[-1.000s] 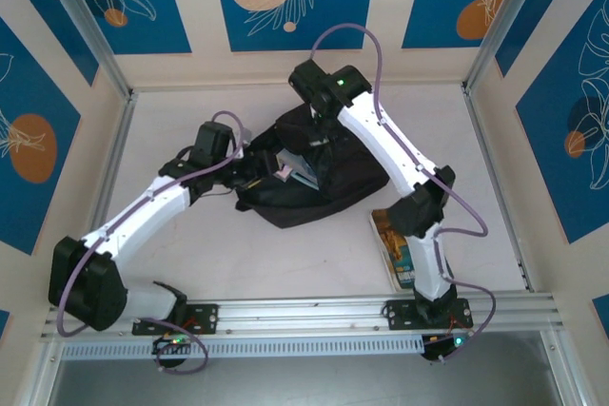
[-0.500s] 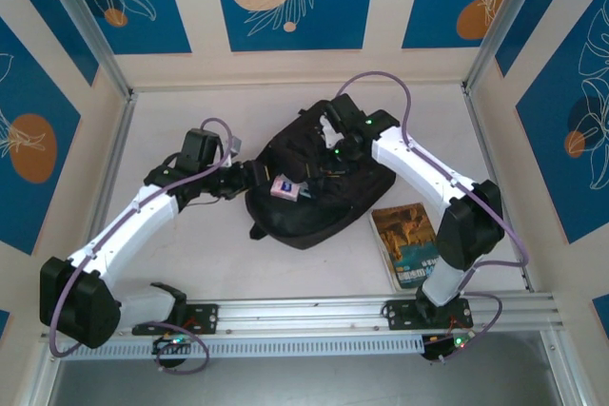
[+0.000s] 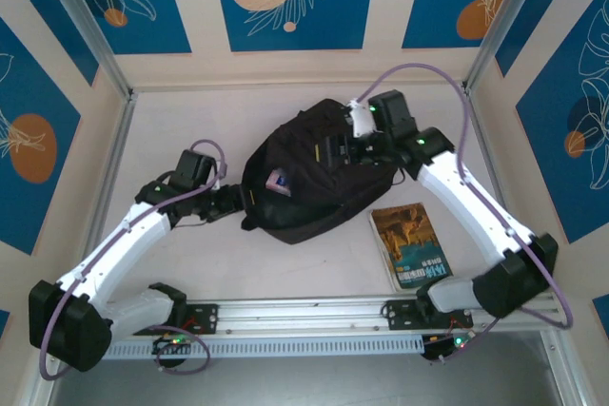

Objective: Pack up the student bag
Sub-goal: Close the student bag at the center of the table.

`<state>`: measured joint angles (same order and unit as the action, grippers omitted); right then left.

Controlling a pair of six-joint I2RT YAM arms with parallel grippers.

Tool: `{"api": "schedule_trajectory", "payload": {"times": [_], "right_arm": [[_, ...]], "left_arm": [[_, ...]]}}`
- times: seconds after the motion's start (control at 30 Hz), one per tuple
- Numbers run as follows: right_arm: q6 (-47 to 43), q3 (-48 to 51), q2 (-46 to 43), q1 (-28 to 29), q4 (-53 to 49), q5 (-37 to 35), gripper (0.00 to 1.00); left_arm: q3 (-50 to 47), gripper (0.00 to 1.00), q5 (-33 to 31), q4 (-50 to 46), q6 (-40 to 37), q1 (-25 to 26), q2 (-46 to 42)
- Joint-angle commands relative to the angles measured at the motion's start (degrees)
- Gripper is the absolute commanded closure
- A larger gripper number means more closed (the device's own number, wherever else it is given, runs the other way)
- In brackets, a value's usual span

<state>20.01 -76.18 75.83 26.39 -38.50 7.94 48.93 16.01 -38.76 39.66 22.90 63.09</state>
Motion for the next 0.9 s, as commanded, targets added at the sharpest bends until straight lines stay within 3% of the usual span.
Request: {"api": "schedule_trajectory", "payload": {"times": [0.0, 0.13, 0.27, 0.43, 0.53, 0.63, 0.77, 0.87], "right_arm": [[-0.9, 4.1, -4.6, -2.4, -0.1, -1.0, 0.24], [4.2, 7.1, -8.4, -5.8, -5.8, -11.9, 0.39], [6.9, 9.5, -10.2, -10.0, -13.2, -18.3, 0.53], [15.4, 13.4, -10.9, -14.9, -18.4, -21.1, 0.59], [17.4, 15.6, -9.0, -19.3, -20.8, -18.7, 0.50], [19.3, 18.1, -8.6, -21.4, -21.4, -23.2, 0.47], [22.8, 21.6, -6.3, -24.2, -20.9, -23.4, 0.41], [25.1, 24.5, -5.2, -26.6, -19.9, -25.0, 0.33]], "left_arm": [[-2.1, 0.36, 3.8, 5.2, 2.1, 0.2, 1.6], [0.2, 0.38, 5.3, 8.7, 1.1, 0.6, 7.7], [5.1, 0.58, 2.5, 7.9, -2.0, 0.5, 14.7], [13.2, 0.80, -0.9, 6.8, -5.3, 0.2, 21.5], [18.2, 0.85, -3.4, 5.8, -6.6, -0.3, 24.9], [22.0, 0.84, -5.6, 5.4, -6.9, -1.4, 26.4], [25.9, 0.57, -6.9, 3.1, -7.3, -1.8, 26.2], [24.6, 0.46, -7.6, 1.5, -6.0, -1.7, 23.6]]}}
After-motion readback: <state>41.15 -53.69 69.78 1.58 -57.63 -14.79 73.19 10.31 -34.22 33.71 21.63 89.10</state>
